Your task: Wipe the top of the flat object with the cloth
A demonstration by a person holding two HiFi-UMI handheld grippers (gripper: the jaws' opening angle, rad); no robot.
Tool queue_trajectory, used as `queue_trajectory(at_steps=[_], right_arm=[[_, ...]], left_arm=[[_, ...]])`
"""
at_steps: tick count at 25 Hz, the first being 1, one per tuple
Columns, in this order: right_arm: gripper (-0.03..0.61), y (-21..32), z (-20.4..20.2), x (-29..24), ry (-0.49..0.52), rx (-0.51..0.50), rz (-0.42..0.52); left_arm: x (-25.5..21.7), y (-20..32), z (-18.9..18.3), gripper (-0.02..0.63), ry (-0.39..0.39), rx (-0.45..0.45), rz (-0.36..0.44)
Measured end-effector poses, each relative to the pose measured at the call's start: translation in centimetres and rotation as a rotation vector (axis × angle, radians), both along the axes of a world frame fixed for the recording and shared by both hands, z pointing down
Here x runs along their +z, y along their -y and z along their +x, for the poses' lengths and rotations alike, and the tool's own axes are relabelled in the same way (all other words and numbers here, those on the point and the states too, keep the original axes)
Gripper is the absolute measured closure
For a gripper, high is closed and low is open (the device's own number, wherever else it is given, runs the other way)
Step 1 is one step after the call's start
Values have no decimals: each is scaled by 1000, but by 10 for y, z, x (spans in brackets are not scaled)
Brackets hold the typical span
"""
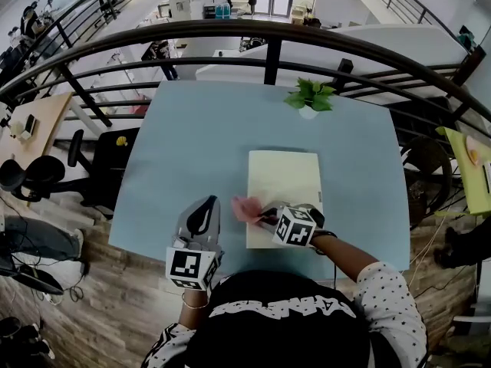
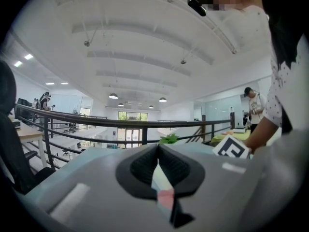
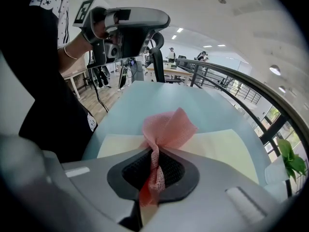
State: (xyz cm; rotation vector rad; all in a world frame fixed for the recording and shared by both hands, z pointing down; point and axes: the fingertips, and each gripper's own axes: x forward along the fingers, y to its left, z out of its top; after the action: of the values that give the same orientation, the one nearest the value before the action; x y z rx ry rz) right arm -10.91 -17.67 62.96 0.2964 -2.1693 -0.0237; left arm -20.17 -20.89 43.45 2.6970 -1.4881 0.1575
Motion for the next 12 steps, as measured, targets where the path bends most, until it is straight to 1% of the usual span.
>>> queue_trajectory(at_steps=[12], right_arm=[[560, -31, -12, -2, 11, -64, -53]], left_arm=[[3, -2, -5, 614, -1, -7, -9]])
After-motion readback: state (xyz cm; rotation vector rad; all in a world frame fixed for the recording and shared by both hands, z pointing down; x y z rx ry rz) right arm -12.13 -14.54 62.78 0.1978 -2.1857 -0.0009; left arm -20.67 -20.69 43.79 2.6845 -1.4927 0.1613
